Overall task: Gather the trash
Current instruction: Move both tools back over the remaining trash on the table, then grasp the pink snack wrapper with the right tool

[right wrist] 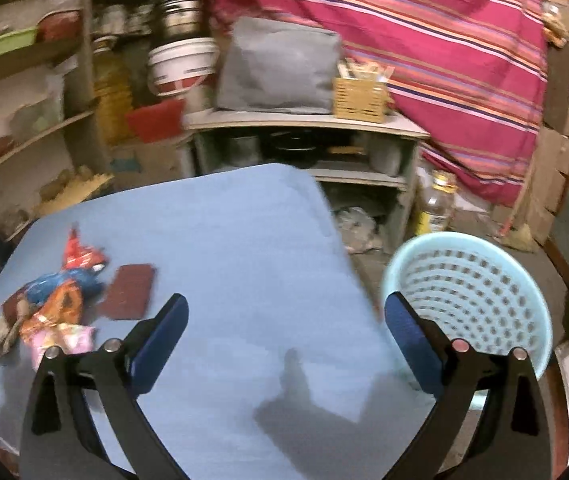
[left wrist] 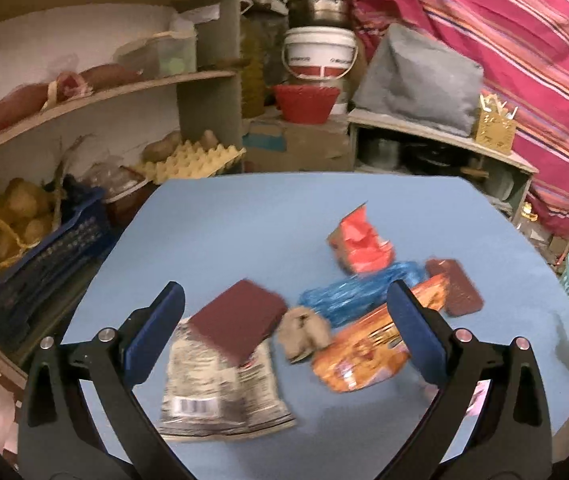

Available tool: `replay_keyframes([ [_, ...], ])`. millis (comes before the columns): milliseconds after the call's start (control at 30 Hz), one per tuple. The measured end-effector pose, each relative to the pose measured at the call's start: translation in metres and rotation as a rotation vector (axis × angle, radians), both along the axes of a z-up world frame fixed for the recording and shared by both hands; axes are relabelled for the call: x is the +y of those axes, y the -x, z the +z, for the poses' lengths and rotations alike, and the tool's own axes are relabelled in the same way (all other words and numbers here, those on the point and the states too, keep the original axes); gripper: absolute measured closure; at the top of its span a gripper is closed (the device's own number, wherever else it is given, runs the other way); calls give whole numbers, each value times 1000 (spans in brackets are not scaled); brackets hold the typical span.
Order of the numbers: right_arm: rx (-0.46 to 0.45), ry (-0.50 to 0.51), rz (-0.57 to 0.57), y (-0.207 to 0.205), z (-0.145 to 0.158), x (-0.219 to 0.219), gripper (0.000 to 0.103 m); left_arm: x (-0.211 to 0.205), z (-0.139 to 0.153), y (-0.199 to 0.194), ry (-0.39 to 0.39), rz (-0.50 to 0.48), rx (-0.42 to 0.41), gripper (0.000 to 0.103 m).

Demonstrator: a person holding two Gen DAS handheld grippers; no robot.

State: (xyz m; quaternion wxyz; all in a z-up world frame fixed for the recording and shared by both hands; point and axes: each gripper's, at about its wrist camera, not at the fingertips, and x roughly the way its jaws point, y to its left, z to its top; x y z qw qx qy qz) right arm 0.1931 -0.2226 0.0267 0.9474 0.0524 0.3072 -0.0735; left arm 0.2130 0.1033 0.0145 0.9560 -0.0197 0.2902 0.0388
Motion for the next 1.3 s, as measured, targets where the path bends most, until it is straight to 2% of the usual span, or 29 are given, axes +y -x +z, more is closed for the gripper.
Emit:
replay_keyframes([
  [333,18,1,151,-4,-9,91,6,32,-14,10,-19,27,24,5],
  [567,38,39,211,-6,-18,129,6,46,-22,11,-51,44,41,5],
  [833,73,65,287,-6,-39,177,7,63,-30,15,-46,58,59,5],
  [967,135,94,285,-18,-62,189,7,68,-33,15,-41,67,67,5],
  [1167,150,73,275,-30,-71,182,8,68,-32,13,-24,67,65,5],
  [1200,158,69,278,-31,-73,181,9,67,-32,12,-18,64,63,5],
  [1267,189,39,299,-36,-79,177,24,63,-30,11,-11,60,61,5],
  [1300,210,20,313,-39,-83,175,38,60,-29,10,-8,57,60,5],
])
